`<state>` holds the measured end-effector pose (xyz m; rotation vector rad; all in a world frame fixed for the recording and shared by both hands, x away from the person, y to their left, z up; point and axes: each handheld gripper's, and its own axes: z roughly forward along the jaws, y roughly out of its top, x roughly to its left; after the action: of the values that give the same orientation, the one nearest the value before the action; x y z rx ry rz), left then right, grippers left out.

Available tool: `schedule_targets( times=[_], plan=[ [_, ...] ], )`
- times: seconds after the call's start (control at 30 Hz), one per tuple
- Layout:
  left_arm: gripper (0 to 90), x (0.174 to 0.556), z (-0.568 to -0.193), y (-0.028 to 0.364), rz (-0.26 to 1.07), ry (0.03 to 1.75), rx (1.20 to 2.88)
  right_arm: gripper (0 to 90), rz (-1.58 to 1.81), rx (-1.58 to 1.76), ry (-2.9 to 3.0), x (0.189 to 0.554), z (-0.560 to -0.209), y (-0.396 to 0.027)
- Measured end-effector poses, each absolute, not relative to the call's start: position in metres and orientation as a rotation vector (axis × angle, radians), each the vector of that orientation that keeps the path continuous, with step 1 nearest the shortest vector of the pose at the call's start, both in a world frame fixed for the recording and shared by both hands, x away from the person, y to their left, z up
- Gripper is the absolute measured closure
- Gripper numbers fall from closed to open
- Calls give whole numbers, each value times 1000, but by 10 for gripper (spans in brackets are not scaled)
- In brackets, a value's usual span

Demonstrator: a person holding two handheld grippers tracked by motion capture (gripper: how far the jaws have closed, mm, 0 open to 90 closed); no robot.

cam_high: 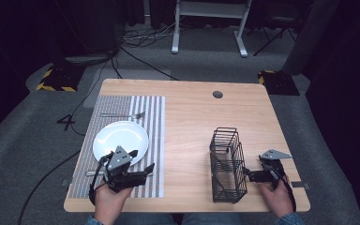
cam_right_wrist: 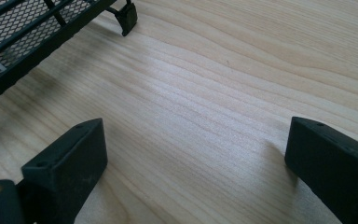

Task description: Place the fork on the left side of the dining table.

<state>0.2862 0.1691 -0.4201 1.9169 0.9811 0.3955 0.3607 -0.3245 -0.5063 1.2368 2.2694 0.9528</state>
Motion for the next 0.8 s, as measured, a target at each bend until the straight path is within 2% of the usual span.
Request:
schedule_targets(
  times=[0.57,0.8],
  plan=[
    [191,289,-464,117,278,903,2170,58,958,1228,2280,360,-506,-325],
    [191,285,-477,97,303,882,2260,58,960,1227,2281,360,-506,-325]
  ],
)
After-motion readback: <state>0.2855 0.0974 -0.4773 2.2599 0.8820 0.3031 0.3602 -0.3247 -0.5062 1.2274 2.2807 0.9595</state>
